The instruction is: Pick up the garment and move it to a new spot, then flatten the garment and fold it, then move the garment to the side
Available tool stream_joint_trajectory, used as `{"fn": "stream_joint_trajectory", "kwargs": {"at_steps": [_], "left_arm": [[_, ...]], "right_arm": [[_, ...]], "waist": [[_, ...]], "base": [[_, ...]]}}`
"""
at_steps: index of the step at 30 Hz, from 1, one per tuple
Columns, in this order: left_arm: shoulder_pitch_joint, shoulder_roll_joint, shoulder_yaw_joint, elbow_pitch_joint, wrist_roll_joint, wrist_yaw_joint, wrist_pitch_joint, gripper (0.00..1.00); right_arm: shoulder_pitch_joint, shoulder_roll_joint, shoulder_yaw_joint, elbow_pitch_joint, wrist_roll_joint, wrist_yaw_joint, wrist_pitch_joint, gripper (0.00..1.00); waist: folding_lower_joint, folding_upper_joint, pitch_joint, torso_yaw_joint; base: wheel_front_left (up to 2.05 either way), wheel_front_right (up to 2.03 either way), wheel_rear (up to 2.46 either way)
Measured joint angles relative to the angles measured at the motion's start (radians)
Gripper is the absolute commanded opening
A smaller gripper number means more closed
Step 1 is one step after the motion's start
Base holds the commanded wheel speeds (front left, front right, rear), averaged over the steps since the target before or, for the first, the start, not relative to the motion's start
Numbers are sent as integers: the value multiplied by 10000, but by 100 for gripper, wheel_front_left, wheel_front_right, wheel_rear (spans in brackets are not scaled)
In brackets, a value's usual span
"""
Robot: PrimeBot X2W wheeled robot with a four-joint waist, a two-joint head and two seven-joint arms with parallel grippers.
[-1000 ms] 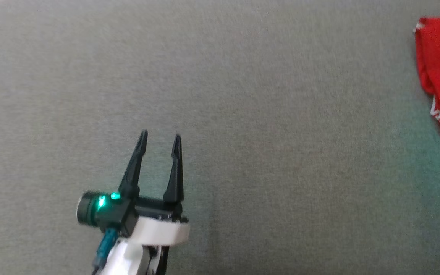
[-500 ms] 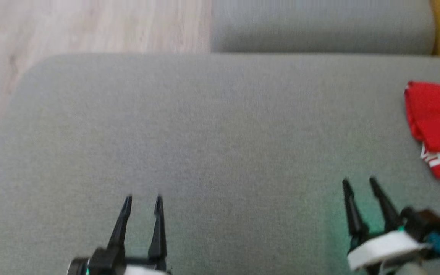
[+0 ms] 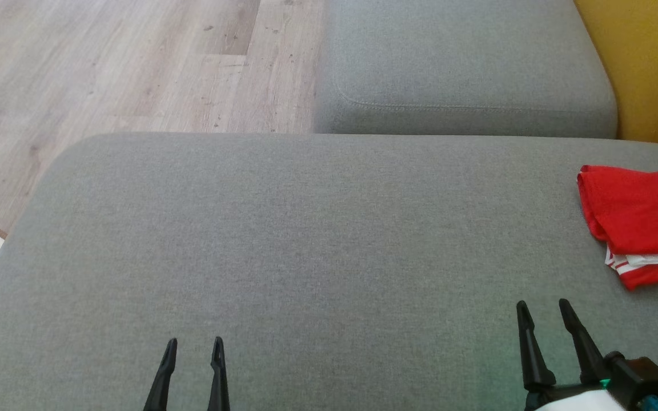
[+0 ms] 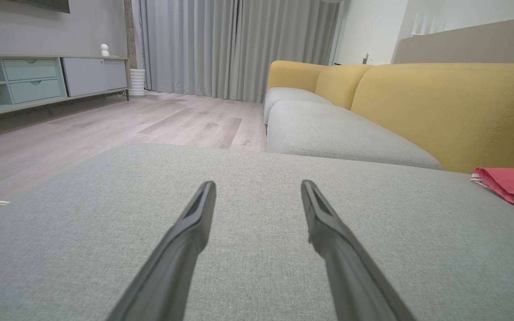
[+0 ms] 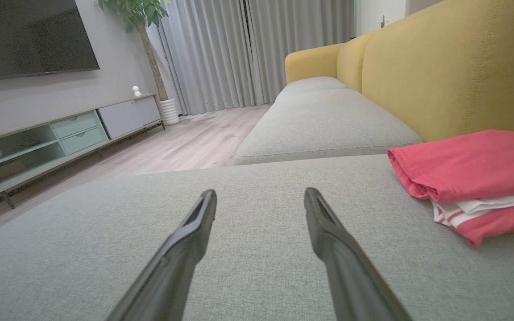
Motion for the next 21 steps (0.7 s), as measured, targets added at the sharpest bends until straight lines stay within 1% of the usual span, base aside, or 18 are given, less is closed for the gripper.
{"fn": "stream_joint_trajectory", "kwargs": {"at_steps": [6,21], "left_arm": [[29,6,67,0,142,-157,0,100],[33,8,234,15,349,-267,0,100]], "right_arm": [[24,69,-140,15,-4,0,0,100],[407,82,-144,-25,90,0,0,100]], "waist": [[1,0,-71,42],[1,0,-259,-45]], "base": [[0,0,0],[0,0,0]]}}
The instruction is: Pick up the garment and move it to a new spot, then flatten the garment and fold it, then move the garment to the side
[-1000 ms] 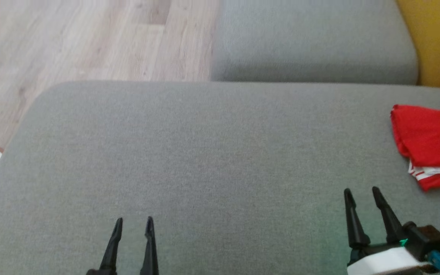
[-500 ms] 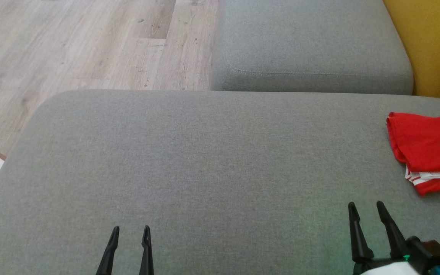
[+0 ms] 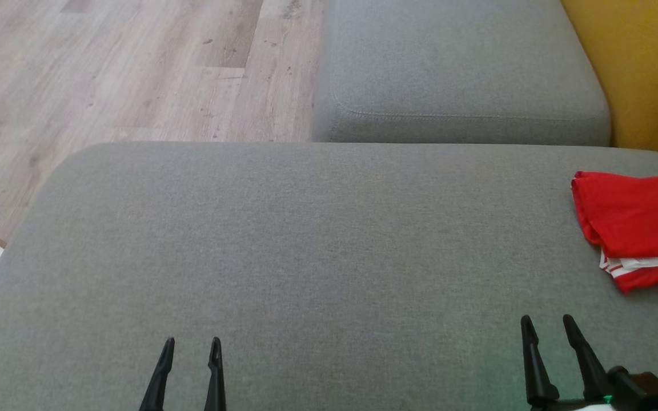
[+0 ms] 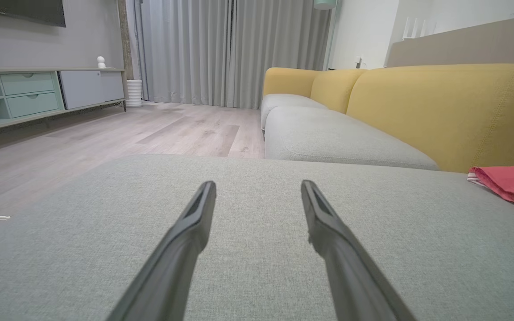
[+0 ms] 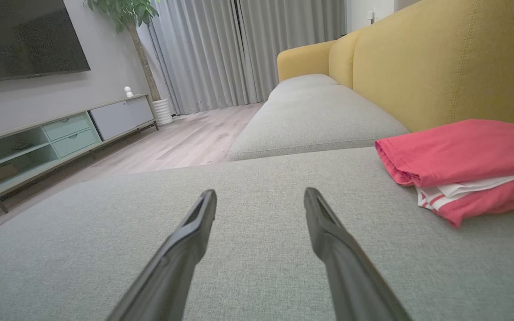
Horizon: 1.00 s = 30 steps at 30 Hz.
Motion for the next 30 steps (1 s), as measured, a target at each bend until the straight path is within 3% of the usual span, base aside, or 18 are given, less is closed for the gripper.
{"fn": "stream_joint_trajectory", "kwargs": {"at_steps": [15,16,21,30], "left_arm": [[-17,-4,100,-2,42,-75,0,100],[-17,-4,100,-15,42,-71,0,0],[175,-25,75,777,17,-77,4,0],[202,-21,115,895,-1047,-174,198,0]], "right_arm": [[311,6,130,-109,-159,0,2,100],[311,6,134,-113,-203,0,2,0],[485,6,171,702,-182,0,23,0],[542,4,155,777,836,0,211,0]], "waist": [[0,0,61,-562],[0,0,72,-608],[0,0,83,-631],[0,0,169,-676]], "base": [[0,0,0],[0,0,0],[0,0,0],[0,0,0]]}}
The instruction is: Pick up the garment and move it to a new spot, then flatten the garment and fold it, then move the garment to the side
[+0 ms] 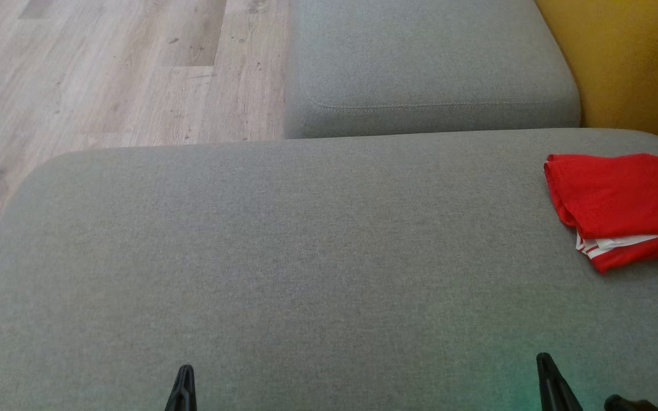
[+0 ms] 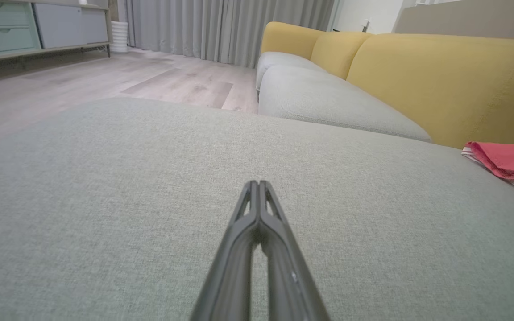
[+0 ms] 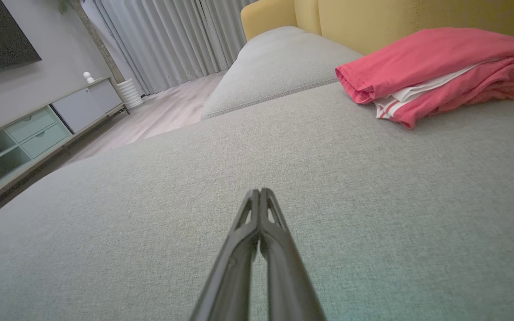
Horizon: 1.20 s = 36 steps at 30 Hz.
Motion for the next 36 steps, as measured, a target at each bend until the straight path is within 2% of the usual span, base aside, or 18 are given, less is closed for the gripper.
{"fn": "stream_joint_trajectory", "kwargs": {"at_steps": [36], "left_arm": [[-933,44,640,270,-4441,-447,961,0]], "right_arm": [[-1049,-33,-370,107,4328,0,888,0]], "waist": [[0,0,341,-185]], "base": [[0,0,0]]}}
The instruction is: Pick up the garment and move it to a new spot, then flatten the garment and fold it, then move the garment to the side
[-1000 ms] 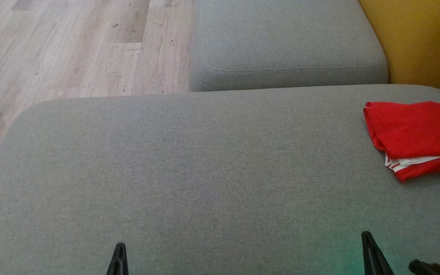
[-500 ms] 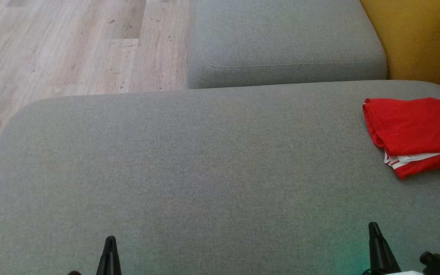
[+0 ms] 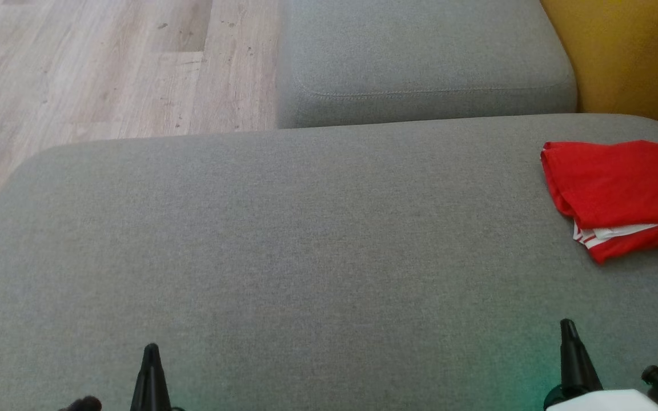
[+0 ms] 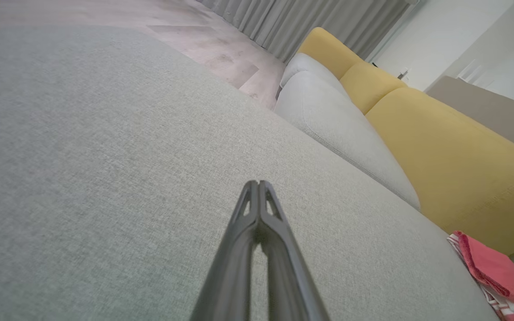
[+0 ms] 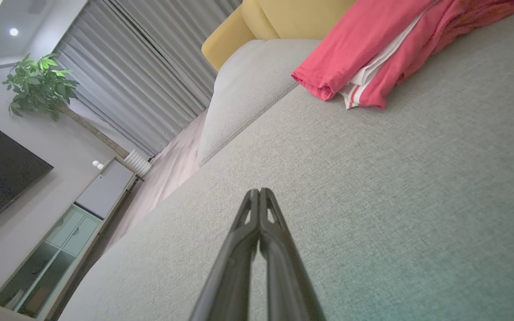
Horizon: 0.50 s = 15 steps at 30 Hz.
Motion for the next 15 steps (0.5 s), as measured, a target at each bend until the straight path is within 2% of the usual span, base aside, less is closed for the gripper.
{"fn": "stream_joint_trajectory", "kwargs": {"at_steps": [15], "left_arm": [[-400,6,280,96,-1639,-247,353,0]], "right_arm": [[-407,-13,-190,38,1593,0,349,0]], "waist": [[0,0,128,-70]], "base": [[0,0,0]]}}
